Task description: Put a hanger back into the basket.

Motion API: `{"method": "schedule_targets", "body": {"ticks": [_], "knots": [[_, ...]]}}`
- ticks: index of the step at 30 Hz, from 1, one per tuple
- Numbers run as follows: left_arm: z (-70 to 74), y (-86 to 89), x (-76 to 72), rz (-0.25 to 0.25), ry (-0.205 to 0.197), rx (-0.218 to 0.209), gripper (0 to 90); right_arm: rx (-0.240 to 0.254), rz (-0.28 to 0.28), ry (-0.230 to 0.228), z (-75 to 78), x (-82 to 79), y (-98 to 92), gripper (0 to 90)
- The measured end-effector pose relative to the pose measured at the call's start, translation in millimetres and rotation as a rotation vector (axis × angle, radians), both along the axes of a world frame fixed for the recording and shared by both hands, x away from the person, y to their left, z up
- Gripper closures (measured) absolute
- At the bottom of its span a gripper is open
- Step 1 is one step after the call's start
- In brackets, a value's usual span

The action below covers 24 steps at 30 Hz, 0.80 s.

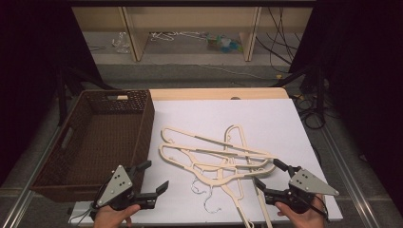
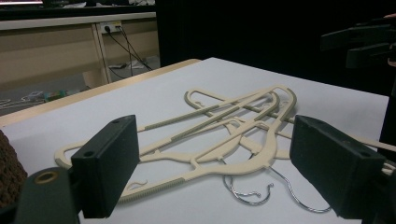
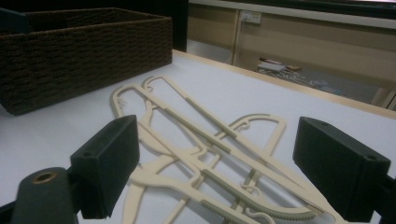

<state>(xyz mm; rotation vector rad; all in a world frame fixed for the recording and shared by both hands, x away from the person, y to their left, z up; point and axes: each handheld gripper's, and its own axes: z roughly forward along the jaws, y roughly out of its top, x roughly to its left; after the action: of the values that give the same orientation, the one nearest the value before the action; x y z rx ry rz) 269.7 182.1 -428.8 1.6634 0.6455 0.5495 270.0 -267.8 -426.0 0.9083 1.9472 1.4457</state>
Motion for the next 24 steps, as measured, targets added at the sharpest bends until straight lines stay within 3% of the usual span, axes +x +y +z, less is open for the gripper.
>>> {"method": "schedule_targets", "body": {"ticks": [5,7,11,15,17,18,19,21,24], "knots": [[0.5,0.5,-0.7,0.005,0.003,0.0,15.8,0.003,0.026,0.011,-1.2,1.1,2.0,15.6],[-0.1,0.6,0.0,0.009,0.009,0.001,15.8,-0.027,0.042,0.031,-1.8,2.1,1.7,15.6],[0.3,0.4,0.3,0.001,0.001,0.011,15.8,-0.038,0.074,0.045,-2.6,4.0,2.2,15.9],[-0.2,-0.5,-0.1,0.0,0.005,0.018,15.8,-0.079,0.091,0.028,-3.4,6.5,3.6,16.8],[-0.3,-0.8,0.0,0.0,0.005,0.018,15.9,-0.083,0.107,0.041,-3.6,8.0,5.5,20.9],[-0.3,-0.7,0.0,-0.001,0.005,0.018,15.9,-0.102,0.123,0.023,-2.7,10.1,4.4,22.4],[-0.3,-0.8,0.1,-0.001,0.006,0.017,15.9,-0.097,0.128,0.035,-2.2,10.7,5.5,22.0],[-1.1,-1.3,1.4,-0.004,0.001,0.014,15.9,-0.107,0.129,0.016,-1.3,15.2,6.4,22.0],[-1.2,-1.9,0.5,-0.003,0.01,0.024,15.9,-0.127,0.145,0.053,-2.8,23.9,6.0,22.5]]}}
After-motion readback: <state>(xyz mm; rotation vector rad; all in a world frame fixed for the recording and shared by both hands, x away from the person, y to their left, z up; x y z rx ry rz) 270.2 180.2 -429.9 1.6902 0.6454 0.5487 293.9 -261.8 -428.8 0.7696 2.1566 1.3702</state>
